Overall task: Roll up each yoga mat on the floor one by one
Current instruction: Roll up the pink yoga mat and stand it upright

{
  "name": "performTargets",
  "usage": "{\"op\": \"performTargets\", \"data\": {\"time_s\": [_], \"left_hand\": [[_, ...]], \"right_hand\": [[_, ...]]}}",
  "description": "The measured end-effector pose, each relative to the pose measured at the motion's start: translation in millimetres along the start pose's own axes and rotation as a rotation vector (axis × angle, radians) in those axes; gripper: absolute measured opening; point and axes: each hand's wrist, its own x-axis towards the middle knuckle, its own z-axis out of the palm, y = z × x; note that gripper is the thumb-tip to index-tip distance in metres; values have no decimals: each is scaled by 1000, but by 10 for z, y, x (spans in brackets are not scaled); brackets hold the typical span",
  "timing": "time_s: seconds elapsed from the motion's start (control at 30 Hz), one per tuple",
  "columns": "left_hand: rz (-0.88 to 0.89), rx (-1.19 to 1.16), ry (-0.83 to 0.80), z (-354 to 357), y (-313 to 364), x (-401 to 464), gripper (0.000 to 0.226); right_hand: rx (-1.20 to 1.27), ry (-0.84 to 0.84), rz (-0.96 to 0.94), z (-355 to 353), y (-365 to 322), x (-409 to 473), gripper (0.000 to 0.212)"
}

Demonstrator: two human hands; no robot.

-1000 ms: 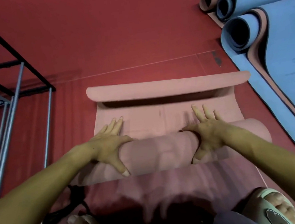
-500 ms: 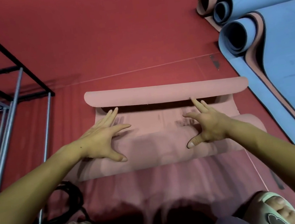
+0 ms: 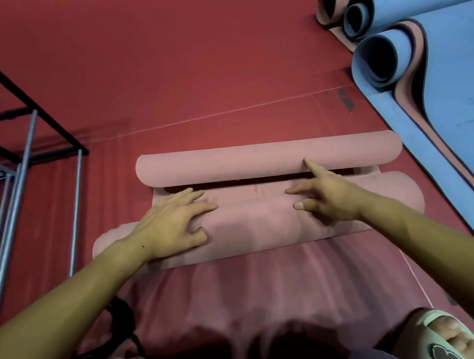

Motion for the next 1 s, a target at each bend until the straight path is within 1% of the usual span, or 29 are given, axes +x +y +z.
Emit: {"op": "performTargets", "data": {"time_s": [0.07, 0.17, 0.23, 0.3, 0.37, 0.43, 0.57, 0.7, 0.77, 0.83, 0.87, 0.93, 1.0], "left_hand": [[-18, 30, -10, -25, 41, 21, 83], [-55, 108, -58, -30, 125, 49, 99], [-55, 201, -42, 42, 181, 54, 111], [-51, 304, -3, 145, 199, 64, 117], [-52, 352, 42, 219, 190, 74, 117], [-50, 352, 64, 247, 159, 77, 118], [-29, 269, 101, 259, 103, 83, 116], [-47, 205, 104, 240, 68, 111, 108], [-45, 174, 100, 220, 45, 139, 107], [-52, 147, 82, 205, 20, 172, 105], [-63, 127, 66, 186, 5, 192, 105], [-86, 61, 28, 121, -23, 240, 106], [-94, 7, 0, 63, -57, 286, 106]], "right_hand": [[-38, -17, 8, -4, -20, -9, 48], [-59, -21, 45, -21, -92, -36, 47], [-72, -9, 81, -28, -165, -56, 45], [-93, 35, 94, -21, -216, -69, 43], [-105, 82, 88, -5, -237, -73, 41], [-109, 107, 77, 1, -240, -80, 41], [-147, 130, 75, 25, -216, -80, 43], [-184, 220, 43, 102, -213, -27, 37], [-200, 218, 35, 108, -217, -9, 37], [-237, 189, 30, 82, -228, -24, 46], [-250, 180, 22, 66, -235, -38, 54], [-307, 144, 6, 28, -234, -78, 76], [-406, 73, -1, 16, -232, -116, 101]]}}
